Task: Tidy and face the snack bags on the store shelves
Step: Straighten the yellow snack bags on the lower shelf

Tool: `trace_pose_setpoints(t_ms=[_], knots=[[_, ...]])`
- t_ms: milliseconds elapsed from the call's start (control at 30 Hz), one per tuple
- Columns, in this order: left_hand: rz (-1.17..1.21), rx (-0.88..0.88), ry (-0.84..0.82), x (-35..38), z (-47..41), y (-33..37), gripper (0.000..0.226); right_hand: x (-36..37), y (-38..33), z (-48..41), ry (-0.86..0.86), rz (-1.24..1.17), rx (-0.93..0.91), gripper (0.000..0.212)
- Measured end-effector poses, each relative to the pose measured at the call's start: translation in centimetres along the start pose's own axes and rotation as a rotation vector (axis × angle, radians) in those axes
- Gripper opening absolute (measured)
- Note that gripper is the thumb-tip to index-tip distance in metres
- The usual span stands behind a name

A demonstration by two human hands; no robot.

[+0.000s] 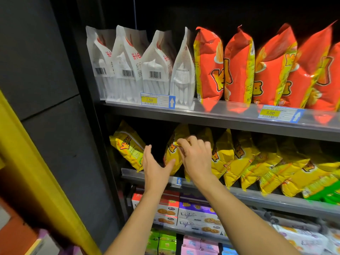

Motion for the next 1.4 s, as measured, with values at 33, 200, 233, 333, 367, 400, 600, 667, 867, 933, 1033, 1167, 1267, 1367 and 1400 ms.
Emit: trace_pose_setpoints(t_ms=[33,200,233,333,367,400,600,667,867,933,1033,1167,1267,1367,1400], knots=[[-0.035,0.045,-0.041,0.3,0.3,0.4,0.106,-0.4,-0.1,0.0,0.027,-0.028,-0.003,0.015],[-0.181,0.209,-0.103,1.0,1.4,1.5,0.116,-3.3,-1.3,-0.1,0.116,-0.175,0.086,0.013],[-0.229,0.237,-0.075,0.7,1.7,1.8,0.117,-4.0,-1.6,0.1,0.124,-0.205,0.123,0.013],[-0.385,0.281,-0.001,-0.5,2.7,2.4,0.115,-5.6,-2.6,1.0,0.128,-0.246,0.206,0.014],[-0.417,0.293,0.022,-1.0,3.1,2.6,0.113,-6.1,-2.9,1.4,0.117,-0.262,0.224,0.015],[-0.428,0.3,0.038,-1.5,3.5,2.6,0.109,-6.5,-3.1,1.8,0.1,-0.283,0.243,0.016],[-0.385,0.284,0.029,-3.7,6.6,2.9,0.081,-9.6,-4.0,4.1,-0.004,-0.407,0.341,0.029],[-0.364,0.26,-0.011,-4.4,7.8,3.1,0.078,-10.9,-3.9,4.6,-0.059,-0.537,0.366,0.039],[-0.039,0.007,-0.208,-7.2,12.0,5.1,0.073,-13.9,-1.5,8.6,-0.112,-1.06,0.842,0.051],[0.127,-0.061,-0.313,-7.7,13.3,5.6,0.059,-14.6,-1.2,10.2,-0.2,-1.167,0.957,0.062],[0.286,-0.136,-0.467,-8.1,15.2,6.9,0.045,-15.3,-1.8,12.1,-0.354,-1.326,1.029,0.085],[0.34,-0.149,-0.589,-8.1,16.6,8.1,0.053,-15.4,-2.3,13.4,-0.419,-1.398,0.951,0.061],[0.364,-0.174,-0.665,-8.1,17.3,8.6,0.069,-16.0,-2.3,13.8,-0.358,-1.404,0.972,0.053],[0.411,-0.22,-0.75,-8.0,18.1,9.1,0.058,-16.0,-2.1,14.6,-0.327,-1.511,1.103,0.053],[0.406,-0.219,-0.751,-8.1,18.0,9.3,0.054,-16.0,-1.9,15.0,-0.315,-1.552,1.156,0.052]])
Point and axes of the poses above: each hand's wrist, its own z-axis away from the middle knuckle, its own x-axis out of the palm, y = z × x, the point moved 4 cm from there along -z, towards the middle knuckle, and after that the axes turned 7 degrees about -z, right-handed, at the moved point
